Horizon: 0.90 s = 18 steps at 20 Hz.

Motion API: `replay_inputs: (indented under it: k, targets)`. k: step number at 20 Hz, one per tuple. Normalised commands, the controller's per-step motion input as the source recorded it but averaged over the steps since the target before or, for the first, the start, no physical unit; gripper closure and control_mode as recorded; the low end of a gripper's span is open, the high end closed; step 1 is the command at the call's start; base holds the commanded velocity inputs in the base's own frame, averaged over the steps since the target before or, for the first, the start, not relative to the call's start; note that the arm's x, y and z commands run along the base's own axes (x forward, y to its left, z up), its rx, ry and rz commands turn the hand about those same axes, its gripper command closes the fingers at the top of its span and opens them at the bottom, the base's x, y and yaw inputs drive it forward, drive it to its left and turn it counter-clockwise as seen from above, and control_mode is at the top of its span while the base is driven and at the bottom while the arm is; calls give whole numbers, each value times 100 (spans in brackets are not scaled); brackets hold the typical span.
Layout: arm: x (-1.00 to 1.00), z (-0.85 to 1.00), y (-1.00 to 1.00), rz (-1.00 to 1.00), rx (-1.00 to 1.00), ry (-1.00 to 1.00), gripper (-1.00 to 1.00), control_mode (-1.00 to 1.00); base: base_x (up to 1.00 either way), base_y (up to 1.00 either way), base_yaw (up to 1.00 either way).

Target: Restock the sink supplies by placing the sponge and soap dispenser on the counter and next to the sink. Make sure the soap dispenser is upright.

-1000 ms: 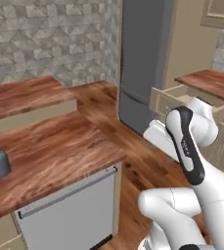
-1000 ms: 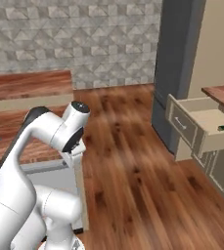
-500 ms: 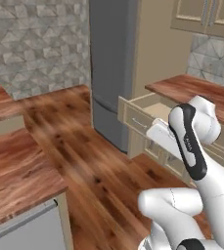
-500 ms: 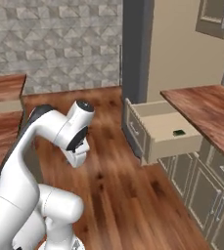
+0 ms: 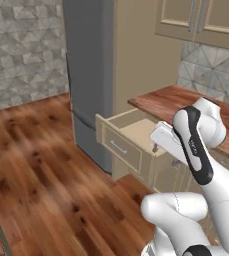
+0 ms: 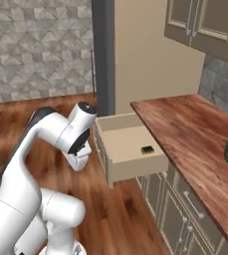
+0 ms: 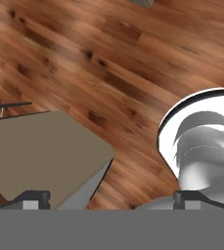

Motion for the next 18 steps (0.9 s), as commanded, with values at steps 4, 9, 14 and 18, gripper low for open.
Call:
replay_inputs:
  k: [4,9,14,18]
  targets:
    - [0,0,0,0,0,0,-100,100,80,-52,-2]
    - [0,0,0,0,0,0,-100,100,62,-38,0]
    - [0,0,0,0,0,0,-100,100,54,-26,0]
    - [0,0,0,0,0,0,-100,100,46,-32,0]
